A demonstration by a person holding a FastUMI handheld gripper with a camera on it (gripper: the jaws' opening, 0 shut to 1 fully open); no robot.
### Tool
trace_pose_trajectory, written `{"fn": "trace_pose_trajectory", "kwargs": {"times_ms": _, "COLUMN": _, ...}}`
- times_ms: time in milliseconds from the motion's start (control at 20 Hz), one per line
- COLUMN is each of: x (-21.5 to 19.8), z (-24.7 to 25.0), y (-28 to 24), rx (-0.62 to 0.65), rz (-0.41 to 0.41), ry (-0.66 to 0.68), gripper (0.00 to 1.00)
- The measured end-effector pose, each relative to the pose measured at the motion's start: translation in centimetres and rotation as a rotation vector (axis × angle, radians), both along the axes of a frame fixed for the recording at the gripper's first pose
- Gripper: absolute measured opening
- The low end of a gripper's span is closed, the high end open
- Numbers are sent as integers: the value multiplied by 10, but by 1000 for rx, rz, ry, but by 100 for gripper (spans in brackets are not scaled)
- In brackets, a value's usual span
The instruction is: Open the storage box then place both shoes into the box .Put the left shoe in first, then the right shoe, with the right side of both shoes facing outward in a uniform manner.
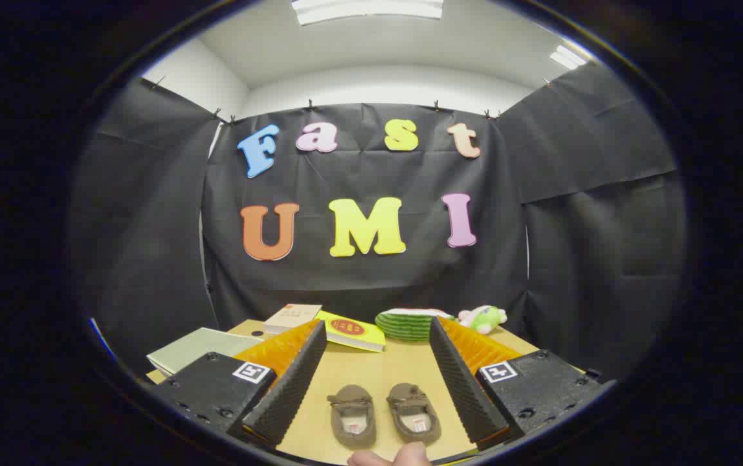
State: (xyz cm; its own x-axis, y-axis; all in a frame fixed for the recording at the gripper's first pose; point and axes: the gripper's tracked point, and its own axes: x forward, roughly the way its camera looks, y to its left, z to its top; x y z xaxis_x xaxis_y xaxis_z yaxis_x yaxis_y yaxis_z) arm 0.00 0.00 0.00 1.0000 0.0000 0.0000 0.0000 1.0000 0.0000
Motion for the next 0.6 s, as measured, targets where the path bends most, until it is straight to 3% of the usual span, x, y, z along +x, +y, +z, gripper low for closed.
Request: {"fn": "trace_pose_trajectory", "kwargs": {"times_ms": 600, "x": -2, "z": 0, "y": 7, "rx": 3, "rz": 11, "ry": 8, "gripper": 100}}
